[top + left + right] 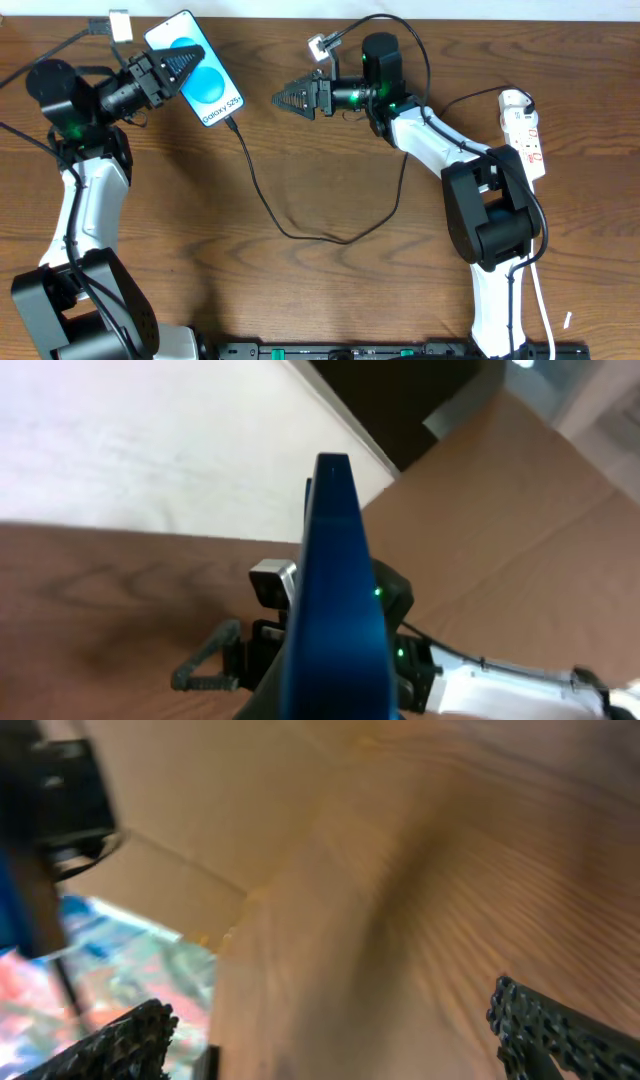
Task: Plug charger to phone and switch on socket
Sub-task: 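Open the right gripper and withdraw it right from the phone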
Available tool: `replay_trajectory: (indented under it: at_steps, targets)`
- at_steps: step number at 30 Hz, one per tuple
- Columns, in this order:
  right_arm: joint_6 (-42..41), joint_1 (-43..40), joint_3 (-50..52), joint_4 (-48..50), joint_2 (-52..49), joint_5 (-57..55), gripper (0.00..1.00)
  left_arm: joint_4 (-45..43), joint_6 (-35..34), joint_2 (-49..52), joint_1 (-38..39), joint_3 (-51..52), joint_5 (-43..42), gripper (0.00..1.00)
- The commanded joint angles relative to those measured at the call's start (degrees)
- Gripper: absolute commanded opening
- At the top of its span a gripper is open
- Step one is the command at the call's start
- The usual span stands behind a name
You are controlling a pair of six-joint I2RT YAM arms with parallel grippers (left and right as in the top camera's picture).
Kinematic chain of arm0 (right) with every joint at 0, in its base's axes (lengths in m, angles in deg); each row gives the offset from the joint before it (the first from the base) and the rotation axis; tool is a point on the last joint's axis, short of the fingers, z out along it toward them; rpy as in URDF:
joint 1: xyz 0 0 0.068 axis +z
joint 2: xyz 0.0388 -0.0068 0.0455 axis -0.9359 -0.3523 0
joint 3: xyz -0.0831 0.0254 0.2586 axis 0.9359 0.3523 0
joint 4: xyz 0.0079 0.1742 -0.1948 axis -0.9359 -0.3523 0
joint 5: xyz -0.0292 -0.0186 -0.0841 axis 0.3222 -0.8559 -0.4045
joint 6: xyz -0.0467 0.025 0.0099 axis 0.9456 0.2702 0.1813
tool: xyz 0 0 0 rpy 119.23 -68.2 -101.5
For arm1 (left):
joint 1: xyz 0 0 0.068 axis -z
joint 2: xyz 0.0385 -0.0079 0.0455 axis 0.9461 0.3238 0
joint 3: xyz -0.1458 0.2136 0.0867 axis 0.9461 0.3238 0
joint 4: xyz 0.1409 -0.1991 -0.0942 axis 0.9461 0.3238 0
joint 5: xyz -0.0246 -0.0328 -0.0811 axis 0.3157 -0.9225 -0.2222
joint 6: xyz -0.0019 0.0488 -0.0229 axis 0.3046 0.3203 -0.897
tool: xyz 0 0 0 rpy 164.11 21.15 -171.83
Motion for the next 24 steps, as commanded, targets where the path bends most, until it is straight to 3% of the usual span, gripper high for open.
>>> replay_trajectory:
  at_steps: [1,9,24]
  targets:
    - [5.3,-0.1,-0.9,-4.3,0.9,-8.1,0.99,3.6,-0.3,-0.5,-0.3,-0.5,3.6,0.07]
    - [10.3,-0.1,-0.9,-11.7,0.9,-14.8,0.99,13.9,5.0,-0.5,-0.2,-0.5,6.3,0.07]
    - [11.6,-0.3,-0.9,-13.9,0.9,-22.2,0.99,28.0,13.1,3.7,-0.1,-0.5,7.5,0.07]
